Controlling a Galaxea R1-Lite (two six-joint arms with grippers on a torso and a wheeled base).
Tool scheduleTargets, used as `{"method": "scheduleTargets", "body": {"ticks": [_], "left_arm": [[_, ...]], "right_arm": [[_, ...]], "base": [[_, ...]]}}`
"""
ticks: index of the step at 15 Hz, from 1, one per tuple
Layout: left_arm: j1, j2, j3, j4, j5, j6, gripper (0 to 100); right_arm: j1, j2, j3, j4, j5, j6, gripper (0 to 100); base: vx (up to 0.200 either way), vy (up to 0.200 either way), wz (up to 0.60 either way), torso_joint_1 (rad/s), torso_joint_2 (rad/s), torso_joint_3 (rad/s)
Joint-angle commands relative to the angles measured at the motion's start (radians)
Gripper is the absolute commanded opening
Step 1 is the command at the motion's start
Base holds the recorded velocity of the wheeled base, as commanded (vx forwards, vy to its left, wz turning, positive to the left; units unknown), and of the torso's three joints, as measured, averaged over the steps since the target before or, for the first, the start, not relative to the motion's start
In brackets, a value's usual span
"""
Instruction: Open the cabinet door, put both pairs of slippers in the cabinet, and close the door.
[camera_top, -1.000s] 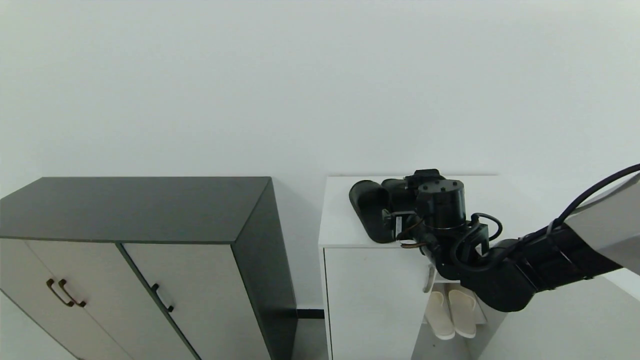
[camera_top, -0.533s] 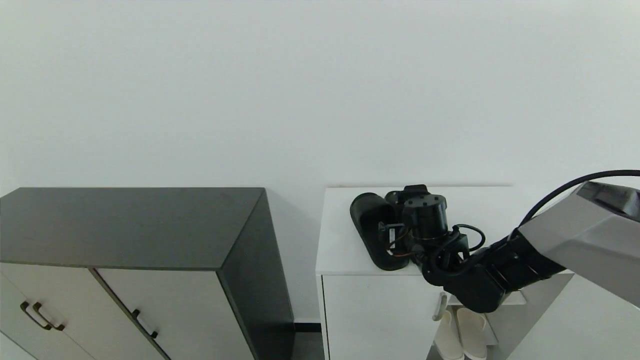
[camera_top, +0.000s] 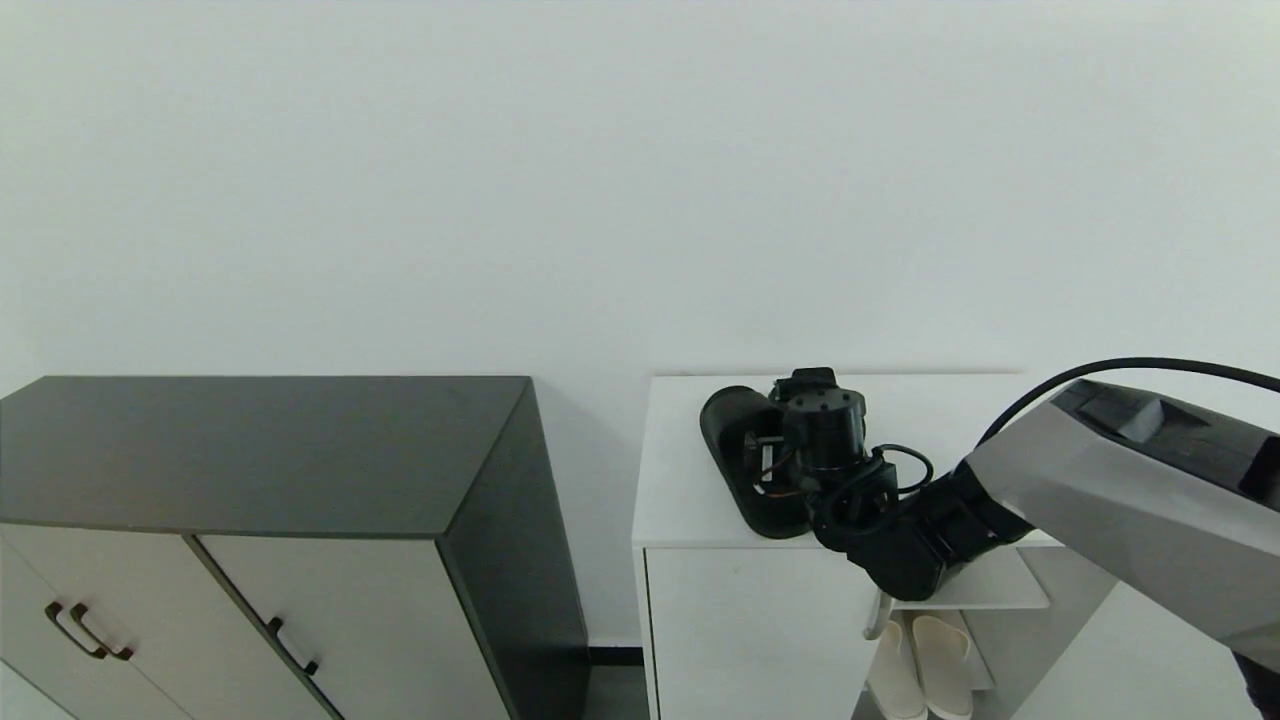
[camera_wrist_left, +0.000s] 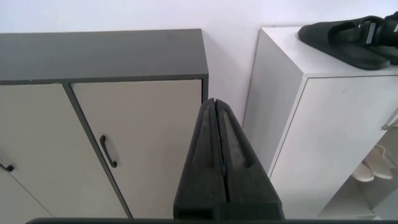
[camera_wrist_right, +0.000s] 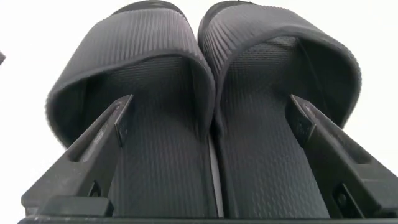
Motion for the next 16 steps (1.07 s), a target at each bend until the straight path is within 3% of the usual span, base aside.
{"method": "scheduleTargets", "body": {"ticks": [1,6,7,16], "left_arm": [[0.0,0.001,0.0,-0.001,0.0,0.0,0],[0.0,0.001,0.0,0.0,0.0,0.002,0],[0.0,0.001,0.0,0.0,0.0,0.002,0],[0.0,0.001,0.0,0.0,-0.001,0.002,0]], "right_arm": [[-0.01,0.024,-0.01,0.0,0.003,0.0,100],[-0.023,0.052,-0.033,-0.033,0.003,-0.003,100],[-0.025,0.053,-0.038,-0.031,0.003,-0.003,0],[-0.003,0.009,-0.011,-0.042,-0.006,-0.005,0]], "base": [[0.0,0.0,0.0,0.0,0.0,0.0],[0.0,0.0,0.0,0.0,0.0,0.0],[0.0,0.0,0.0,0.0,0.0,0.0],[0.0,0.0,0.0,0.0,0.0,0.0]]}}
